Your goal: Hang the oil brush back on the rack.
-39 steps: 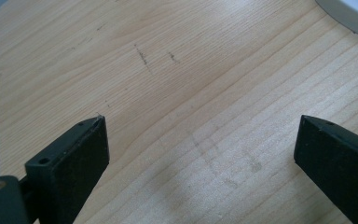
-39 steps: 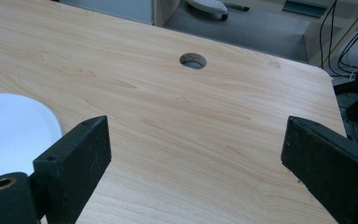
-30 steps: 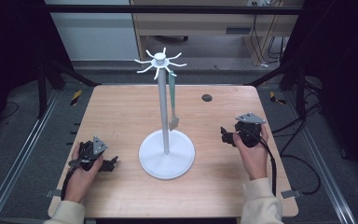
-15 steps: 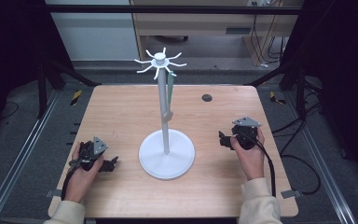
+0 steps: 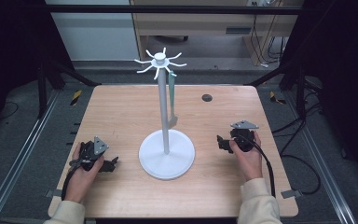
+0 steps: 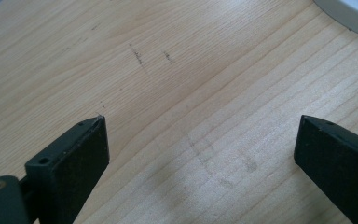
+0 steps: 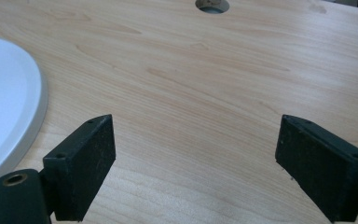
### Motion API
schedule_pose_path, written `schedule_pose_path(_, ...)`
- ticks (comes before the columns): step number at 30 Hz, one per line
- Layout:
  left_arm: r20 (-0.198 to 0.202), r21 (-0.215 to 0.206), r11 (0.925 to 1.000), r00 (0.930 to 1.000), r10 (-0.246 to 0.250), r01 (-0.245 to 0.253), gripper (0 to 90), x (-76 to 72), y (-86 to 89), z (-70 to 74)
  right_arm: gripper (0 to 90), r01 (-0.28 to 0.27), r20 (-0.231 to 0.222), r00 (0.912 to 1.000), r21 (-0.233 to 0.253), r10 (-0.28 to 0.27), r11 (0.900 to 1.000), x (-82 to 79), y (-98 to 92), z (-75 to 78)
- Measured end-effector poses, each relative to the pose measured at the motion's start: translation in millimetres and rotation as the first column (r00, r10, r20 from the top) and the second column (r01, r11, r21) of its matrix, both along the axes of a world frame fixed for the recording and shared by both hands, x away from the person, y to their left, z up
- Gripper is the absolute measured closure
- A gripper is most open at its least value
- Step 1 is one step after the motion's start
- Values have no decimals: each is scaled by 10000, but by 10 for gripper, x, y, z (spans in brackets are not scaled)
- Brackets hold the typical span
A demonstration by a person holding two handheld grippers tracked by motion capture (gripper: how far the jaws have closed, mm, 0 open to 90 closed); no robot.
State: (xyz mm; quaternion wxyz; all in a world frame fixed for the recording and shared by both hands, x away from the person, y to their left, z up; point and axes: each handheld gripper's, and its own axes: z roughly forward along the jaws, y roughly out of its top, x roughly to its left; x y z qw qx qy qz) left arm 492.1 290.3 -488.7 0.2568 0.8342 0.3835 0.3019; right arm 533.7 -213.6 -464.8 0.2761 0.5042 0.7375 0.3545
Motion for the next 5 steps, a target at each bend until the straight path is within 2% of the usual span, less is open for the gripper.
schedule_pose_path(5, -4, 4, 10000, 10000, 1, -1, 27, 1, 2, -1, 124, -81, -84, 9999, 57, 81, 10000, 2, 14, -5)
